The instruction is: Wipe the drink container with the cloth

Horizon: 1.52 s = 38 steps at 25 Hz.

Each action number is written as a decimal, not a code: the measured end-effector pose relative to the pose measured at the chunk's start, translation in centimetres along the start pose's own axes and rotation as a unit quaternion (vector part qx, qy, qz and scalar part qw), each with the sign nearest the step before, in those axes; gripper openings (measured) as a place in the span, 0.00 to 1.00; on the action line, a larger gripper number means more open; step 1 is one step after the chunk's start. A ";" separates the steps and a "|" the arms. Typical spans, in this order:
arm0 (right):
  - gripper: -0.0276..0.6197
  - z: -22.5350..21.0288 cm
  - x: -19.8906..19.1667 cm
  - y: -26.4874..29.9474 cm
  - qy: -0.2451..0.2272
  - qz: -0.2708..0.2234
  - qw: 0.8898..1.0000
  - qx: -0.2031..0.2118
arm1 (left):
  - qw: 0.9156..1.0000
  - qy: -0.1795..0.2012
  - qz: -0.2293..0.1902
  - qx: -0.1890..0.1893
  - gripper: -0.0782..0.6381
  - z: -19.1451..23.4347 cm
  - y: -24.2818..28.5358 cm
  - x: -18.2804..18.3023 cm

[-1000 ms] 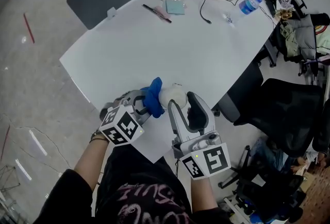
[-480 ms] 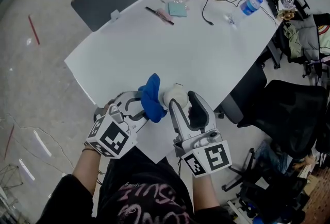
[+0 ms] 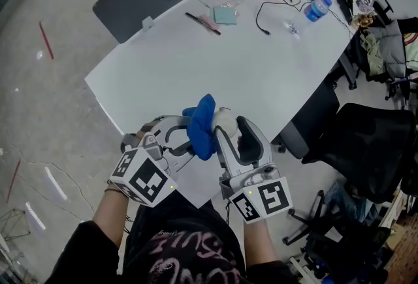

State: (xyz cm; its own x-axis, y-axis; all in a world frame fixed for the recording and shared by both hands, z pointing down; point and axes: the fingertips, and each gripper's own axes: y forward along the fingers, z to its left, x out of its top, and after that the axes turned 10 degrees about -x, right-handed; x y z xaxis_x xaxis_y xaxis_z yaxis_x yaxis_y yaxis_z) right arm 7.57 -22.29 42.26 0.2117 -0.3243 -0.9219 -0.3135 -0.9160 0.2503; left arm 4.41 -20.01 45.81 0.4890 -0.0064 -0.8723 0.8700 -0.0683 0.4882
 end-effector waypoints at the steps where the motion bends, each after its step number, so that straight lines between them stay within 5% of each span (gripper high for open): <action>1: 0.38 0.0 0.0 0.0 0.000 0.000 1.000 0.000 | 1.000 -0.003 -0.002 -0.001 0.25 0.0 0.0 -0.1; 11: 0.38 -0.1 0.2 0.0 0.003 -0.001 1.000 -0.003 | 0.999 -0.041 0.006 -0.011 0.25 0.2 1.6 -2.9; 21: 0.38 0.1 0.1 0.3 0.005 0.004 1.000 -0.004 | 0.994 -0.082 0.067 -0.027 0.25 0.3 5.1 -9.5; 27: 0.38 0.0 0.0 0.2 0.008 0.003 1.000 -0.004 | 0.990 -0.076 0.111 -0.038 0.25 0.2 6.4 -11.6; 38: 0.39 -0.1 -0.2 0.2 0.008 0.006 1.000 0.004 | 0.997 -0.074 0.036 -0.003 0.25 1.0 1.7 -6.1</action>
State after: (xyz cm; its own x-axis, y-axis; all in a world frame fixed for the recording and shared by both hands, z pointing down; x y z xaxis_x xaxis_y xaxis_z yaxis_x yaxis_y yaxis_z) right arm 7.56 -22.44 42.48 0.2222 -0.3389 -0.9142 -0.3234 -0.9102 0.2589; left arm 2.89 -21.06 51.92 0.5363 -0.1579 -0.8292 0.8334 -0.0566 0.5498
